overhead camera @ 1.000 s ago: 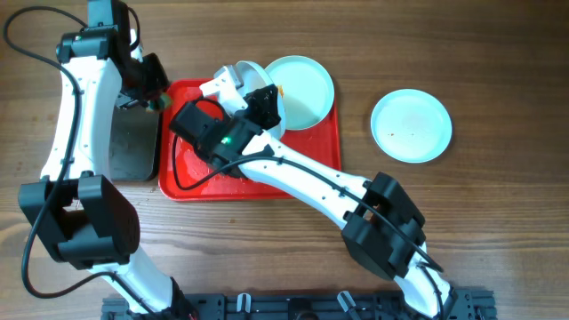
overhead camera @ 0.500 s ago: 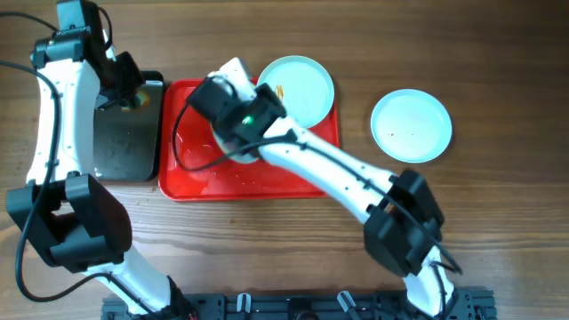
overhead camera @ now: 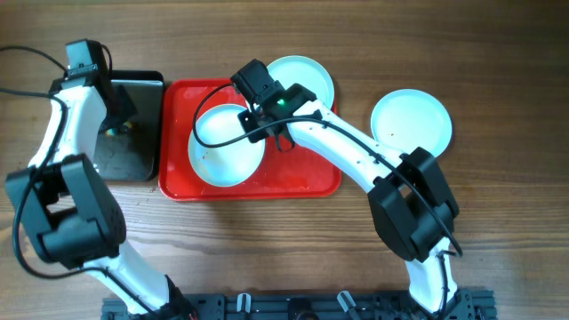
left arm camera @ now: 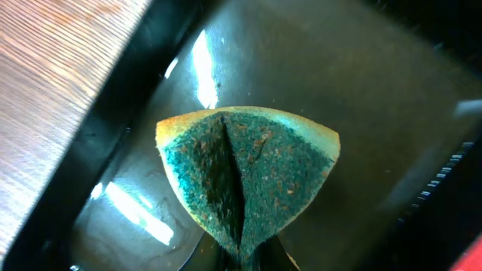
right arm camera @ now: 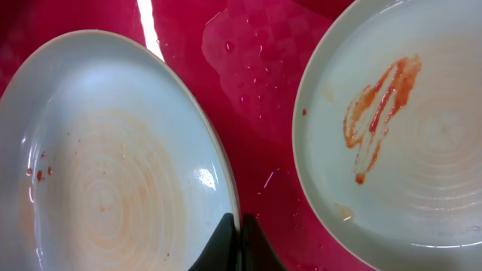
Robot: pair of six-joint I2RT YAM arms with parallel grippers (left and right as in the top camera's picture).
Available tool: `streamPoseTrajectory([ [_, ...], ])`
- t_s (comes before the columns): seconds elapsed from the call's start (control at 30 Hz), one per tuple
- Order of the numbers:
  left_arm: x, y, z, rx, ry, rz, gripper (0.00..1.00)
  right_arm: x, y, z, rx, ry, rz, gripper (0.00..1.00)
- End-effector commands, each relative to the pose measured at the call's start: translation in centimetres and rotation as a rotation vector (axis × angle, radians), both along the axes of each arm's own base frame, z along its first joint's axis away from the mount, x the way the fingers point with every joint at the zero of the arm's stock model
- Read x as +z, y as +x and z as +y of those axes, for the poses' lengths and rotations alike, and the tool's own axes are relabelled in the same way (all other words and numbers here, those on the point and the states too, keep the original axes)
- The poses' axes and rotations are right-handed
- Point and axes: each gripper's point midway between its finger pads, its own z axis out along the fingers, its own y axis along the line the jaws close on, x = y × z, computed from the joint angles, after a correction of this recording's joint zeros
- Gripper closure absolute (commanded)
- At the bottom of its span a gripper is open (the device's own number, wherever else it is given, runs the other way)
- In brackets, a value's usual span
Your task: Clean dirty plates on tray and stack at the side
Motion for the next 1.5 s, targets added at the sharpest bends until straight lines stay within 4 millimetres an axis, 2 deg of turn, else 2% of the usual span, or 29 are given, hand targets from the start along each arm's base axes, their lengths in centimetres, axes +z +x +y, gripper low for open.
streamPoseTrajectory([
  [0.0, -4.7, -0.9, 0.1, -0.013, -0.011, 0.113, 0.96, -0.5, -0.3, 0.3, -0.013, 0.019, 0.026, 0.96],
  [0.1, -7.6, -1.4, -0.2, -0.016, -0.038, 0.170, 0.96, -1.4, -0.3, 0.2, -0.017, 0.008, 0.039, 0.96],
  [0.27, -10.2, -1.3, -0.5, -0.020, -0.061, 0.189, 0.96, -1.4, -0.1, 0.0, -0.026, 0.006, 0.038, 0.96],
  [0.33, -11.5, -1.1, -1.7, -0.027, -0.134, 0.184, 0.96, -1.4, 0.0, -0.1, -0.028, 0.004, 0.036, 0.96],
  [0.37, -11.7, -1.0, -2.2, -0.034, -0.162, 0.178, 0.92, -1.4, 0.0, -0.1, -0.029, 0.004, 0.037, 0.96],
  [0.4, -11.8, -0.9, -2.6, -0.039, -0.186, 0.173, 0.84, -1.5, 0.0, -0.1, -0.028, 0.003, 0.037, 0.96],
  [0.43, -11.8, -0.9, -2.9, -0.043, -0.203, 0.169, 0.49, -1.5, -0.1, -0.2, -0.028, 0.001, 0.040, 0.96],
  [0.47, -11.8, -0.9, -2.9, -0.043, -0.203, 0.170, 0.29, -1.5, -0.1, -0.2, -0.028, 0.000, 0.041, 0.96],
  [0.53, -11.8, -1.0, -2.9, -0.043, -0.204, 0.176, 0.01, -1.5, -0.1, -0.2, -0.028, 0.000, 0.041, 0.96],
  [0.6, -10.9, -0.7, -2.9, -0.043, -0.204, 0.172, 0.00, -1.5, -0.1, -0.2, -0.029, 0.002, 0.039, 0.96],
  [0.67, -8.4, -0.1, -2.7, -0.044, -0.202, 0.168, 0.00, -1.4, 0.0, -0.1, -0.028, 0.006, 0.034, 0.96],
  [0.77, -3.5, 1.5, -2.3, -0.049, -0.182, 0.101, 0.04, -1.4, 0.0, -0.1, -0.028, 0.006, 0.035, 0.96],
  [0.87, -0.9, 2.3, -1.4, -0.043, -0.127, 0.038, 0.09, -1.4, 0.0, -0.1, -0.027, 0.004, 0.037, 0.96],
  [1.07, -1.0, 3.6, 0.1, -0.027, -0.058, -0.007, 0.10, -1.5, -0.2, -0.2, -0.027, -0.002, 0.043, 0.96],
  [1.13, -2.1, 3.9, 0.3, -0.022, -0.059, -0.005, 0.11, -1.6, -0.2, -0.3, -0.028, -0.003, 0.044, 0.96],
  [1.23, -4.9, 4.0, 0.3, -0.022, -0.070, 0.033, 0.12, -1.6, -0.1, -0.3, -0.029, -0.003, 0.044, 0.96],
  [1.3, -5.9, 4.1, 0.4, -0.021, -0.071, 0.038, 0.31, -1.6, -0.2, -0.3, -0.029, -0.003, 0.044, 0.96],
  [1.37, -5.8, 4.4, 0.5, -0.021, -0.068, 0.028, 0.66, -1.6, -0.2, -0.3, -0.029, -0.003, 0.045, 0.96],
  [1.4, -5.8, 4.5, 0.5, -0.022, -0.067, 0.023, 0.75, -1.6, -0.1, -0.3, -0.029, -0.003, 0.044, 0.96],
  [1.43, -5.8, 4.5, 0.5, -0.022, -0.066, 0.020, 0.96, -1.6, -0.1, -0.3, -0.029, -0.003, 0.044, 0.96],
  [1.47, -5.8, 4.5, 0.5, -0.022, -0.066, 0.020, 0.96, -1.6, -0.1, -0.3, -0.029, -0.003, 0.044, 0.96],
])
